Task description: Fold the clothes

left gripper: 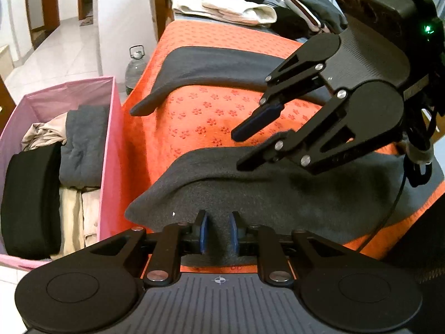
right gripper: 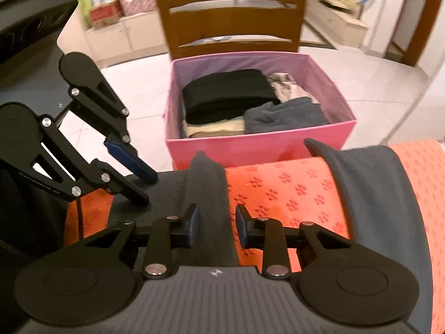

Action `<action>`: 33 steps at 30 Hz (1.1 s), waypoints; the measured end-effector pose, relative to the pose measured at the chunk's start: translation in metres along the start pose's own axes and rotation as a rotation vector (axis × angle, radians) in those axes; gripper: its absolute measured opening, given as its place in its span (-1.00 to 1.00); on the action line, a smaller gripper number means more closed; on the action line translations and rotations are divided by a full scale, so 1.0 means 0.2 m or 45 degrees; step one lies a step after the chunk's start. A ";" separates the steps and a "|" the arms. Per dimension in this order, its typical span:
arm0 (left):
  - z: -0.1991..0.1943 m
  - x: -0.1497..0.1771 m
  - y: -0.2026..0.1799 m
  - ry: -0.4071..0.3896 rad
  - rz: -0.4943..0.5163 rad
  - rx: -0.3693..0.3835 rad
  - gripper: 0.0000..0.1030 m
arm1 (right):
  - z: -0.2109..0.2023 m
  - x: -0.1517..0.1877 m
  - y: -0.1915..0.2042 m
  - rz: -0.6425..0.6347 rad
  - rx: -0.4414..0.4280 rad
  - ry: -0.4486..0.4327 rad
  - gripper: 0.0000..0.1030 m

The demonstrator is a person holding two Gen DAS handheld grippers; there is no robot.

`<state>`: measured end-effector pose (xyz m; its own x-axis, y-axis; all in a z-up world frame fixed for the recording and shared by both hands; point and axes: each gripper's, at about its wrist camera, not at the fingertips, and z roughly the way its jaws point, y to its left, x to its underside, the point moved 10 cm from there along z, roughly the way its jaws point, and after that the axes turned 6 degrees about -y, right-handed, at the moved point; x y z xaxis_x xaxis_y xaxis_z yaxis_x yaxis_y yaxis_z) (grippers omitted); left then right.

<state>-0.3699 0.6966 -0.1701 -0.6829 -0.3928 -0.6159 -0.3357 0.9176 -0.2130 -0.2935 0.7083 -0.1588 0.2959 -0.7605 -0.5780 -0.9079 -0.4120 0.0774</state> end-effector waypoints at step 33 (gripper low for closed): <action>-0.01 0.03 0.01 -0.034 -0.041 -0.001 -0.54 | 0.04 -0.05 -0.13 0.008 0.239 -0.034 -0.95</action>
<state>-0.3765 0.6964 -0.1733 -0.6543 -0.4203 -0.6287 -0.3578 0.9045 -0.2322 -0.2749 0.7314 -0.1612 0.2841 -0.7482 -0.5996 -0.9499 -0.3045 -0.0700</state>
